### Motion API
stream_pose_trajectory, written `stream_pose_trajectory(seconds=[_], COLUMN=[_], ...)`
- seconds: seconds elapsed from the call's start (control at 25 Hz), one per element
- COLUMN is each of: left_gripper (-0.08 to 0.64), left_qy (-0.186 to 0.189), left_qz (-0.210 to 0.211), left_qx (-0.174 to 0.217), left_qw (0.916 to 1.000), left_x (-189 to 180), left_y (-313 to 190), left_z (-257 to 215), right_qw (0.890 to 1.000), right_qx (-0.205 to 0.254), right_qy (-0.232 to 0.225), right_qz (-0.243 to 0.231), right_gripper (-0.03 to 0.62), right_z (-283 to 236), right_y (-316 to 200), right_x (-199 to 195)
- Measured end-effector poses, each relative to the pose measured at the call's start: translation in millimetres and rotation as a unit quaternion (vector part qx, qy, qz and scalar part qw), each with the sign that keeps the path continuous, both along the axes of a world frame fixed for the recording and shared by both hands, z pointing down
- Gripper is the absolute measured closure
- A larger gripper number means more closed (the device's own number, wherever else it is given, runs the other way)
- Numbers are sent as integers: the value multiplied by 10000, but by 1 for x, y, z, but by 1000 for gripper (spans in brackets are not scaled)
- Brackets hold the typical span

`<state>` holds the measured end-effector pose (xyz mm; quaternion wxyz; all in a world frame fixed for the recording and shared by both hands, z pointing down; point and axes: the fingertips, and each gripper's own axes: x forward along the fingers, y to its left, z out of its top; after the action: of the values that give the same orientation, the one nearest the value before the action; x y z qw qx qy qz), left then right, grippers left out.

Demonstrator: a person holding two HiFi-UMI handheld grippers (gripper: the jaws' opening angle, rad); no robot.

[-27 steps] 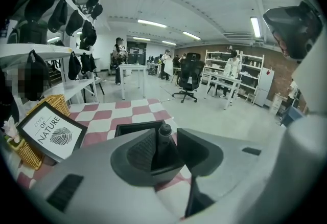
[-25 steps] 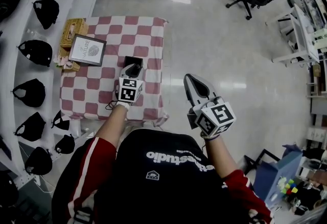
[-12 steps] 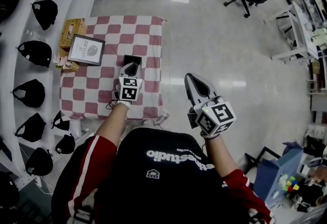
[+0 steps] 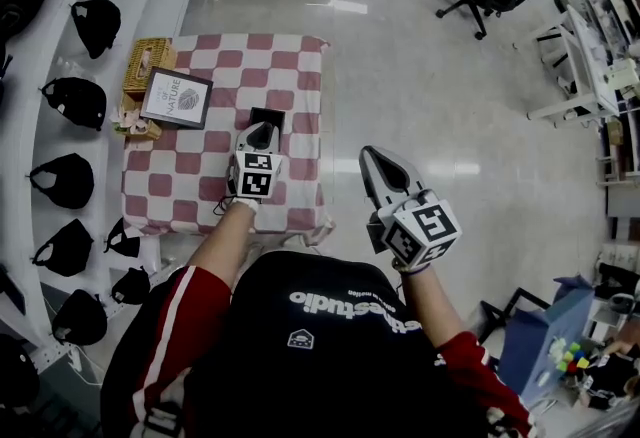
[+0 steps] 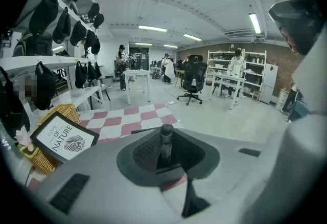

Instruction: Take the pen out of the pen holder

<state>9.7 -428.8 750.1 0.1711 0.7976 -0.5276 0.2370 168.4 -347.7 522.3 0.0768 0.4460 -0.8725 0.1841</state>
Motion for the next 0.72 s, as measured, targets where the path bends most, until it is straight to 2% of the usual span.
stream_pose_trajectory(seconds=[0.24, 0.72], left_gripper=[489, 489], left_qy=[39, 352], left_qz=[153, 269], left_qx=[187, 568], left_qw=[9997, 9974], left_x=[-2, -17], left_y=[1, 8], left_z=[-20, -71], right_qw=[9999, 9996], right_qx=[104, 208], right_qy=[29, 164], right_qz=[37, 130], right_gripper=[589, 589], right_z=[-12, -29], right_y=[12, 36], right_x=[-14, -45])
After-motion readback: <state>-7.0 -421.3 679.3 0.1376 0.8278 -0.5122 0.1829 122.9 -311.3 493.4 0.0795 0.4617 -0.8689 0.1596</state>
